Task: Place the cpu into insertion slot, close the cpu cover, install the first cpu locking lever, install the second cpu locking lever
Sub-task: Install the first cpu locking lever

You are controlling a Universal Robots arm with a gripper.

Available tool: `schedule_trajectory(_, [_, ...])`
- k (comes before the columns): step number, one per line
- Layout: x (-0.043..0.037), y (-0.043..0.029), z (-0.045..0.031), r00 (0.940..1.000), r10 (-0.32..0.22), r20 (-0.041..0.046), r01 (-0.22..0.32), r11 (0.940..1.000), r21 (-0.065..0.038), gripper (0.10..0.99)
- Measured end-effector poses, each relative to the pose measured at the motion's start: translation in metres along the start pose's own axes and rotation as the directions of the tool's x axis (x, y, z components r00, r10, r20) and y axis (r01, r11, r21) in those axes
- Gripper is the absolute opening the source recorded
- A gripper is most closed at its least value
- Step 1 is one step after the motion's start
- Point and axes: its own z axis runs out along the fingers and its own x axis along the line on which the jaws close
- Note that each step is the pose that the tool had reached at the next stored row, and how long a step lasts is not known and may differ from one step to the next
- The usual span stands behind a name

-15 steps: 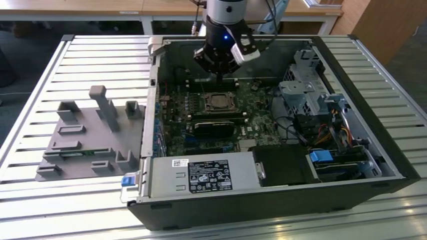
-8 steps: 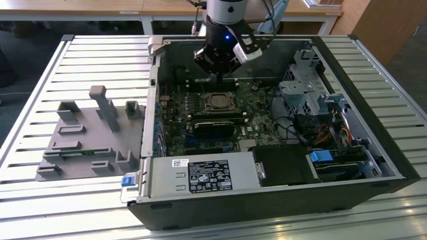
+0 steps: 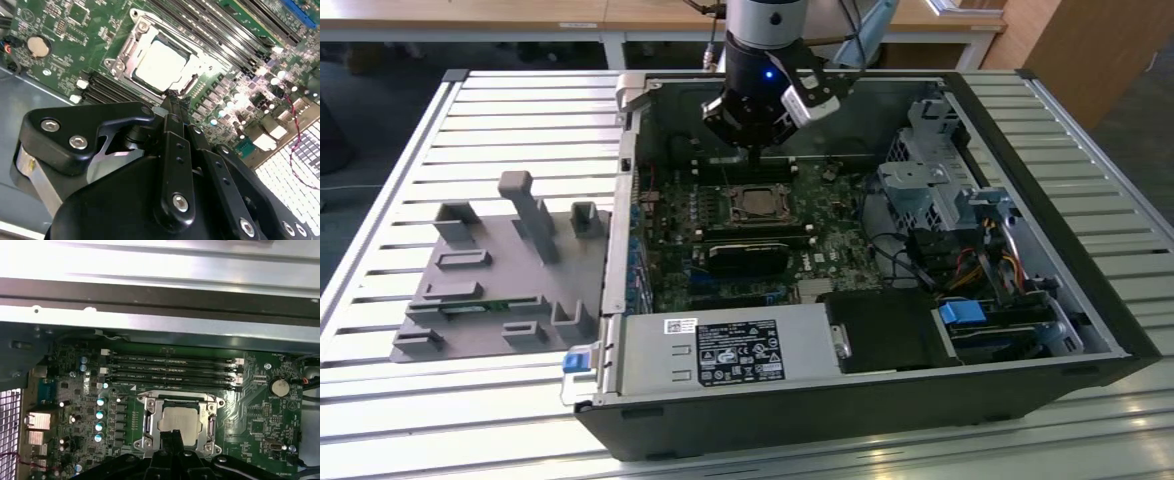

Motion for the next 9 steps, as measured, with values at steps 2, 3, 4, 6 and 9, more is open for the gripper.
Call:
schedule_trajectory(2, [0.0037, 0.0002, 0.0000, 1.0000, 0.000, 0.0019, 0.000, 1.0000, 0.000, 0.114])
schedule_trajectory(3, [0.0048, 0.0003, 0.0000, 1.0000, 0.000, 0.0031, 0.000, 1.0000, 0.000, 0.114])
schedule_trajectory(4, [0.0055, 0.0003, 0.0000, 1.0000, 0.000, 0.0039, 0.000, 1.0000, 0.000, 0.114])
schedule_trajectory(6, [0.0059, 0.0003, 0.0000, 1.0000, 0.000, 0.0046, 0.000, 1.0000, 0.000, 0.114])
schedule_trajectory(9, [0.0071, 0.0004, 0.0000, 1.0000, 0.000, 0.0061, 0.000, 1.0000, 0.000, 0.114])
